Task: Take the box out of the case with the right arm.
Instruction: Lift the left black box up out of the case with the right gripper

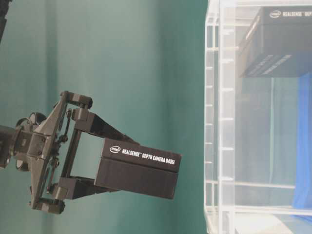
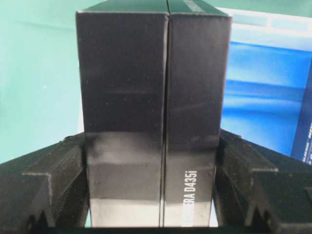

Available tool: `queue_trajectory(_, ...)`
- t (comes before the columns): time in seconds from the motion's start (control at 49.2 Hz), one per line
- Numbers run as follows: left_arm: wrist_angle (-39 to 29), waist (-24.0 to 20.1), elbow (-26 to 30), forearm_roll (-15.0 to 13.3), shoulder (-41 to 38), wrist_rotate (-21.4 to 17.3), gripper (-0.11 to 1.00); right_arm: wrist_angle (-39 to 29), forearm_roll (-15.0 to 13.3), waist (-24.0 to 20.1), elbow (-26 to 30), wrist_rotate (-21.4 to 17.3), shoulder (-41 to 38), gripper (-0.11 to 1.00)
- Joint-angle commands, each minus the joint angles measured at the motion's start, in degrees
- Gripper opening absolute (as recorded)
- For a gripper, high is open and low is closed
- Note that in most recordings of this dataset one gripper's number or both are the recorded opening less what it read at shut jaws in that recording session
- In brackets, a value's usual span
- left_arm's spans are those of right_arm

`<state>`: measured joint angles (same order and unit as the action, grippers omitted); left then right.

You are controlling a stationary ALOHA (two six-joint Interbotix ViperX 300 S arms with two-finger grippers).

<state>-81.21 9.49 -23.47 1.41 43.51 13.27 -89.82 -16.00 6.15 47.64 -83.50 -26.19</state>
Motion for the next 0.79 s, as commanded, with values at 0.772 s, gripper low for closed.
queue_trajectory(0.772,0.0,0.3,0.6,0.2,0.0,-0.3,0.0,-6.1,-0.4,-12.9,1.9,-12.1,3.5,0.68)
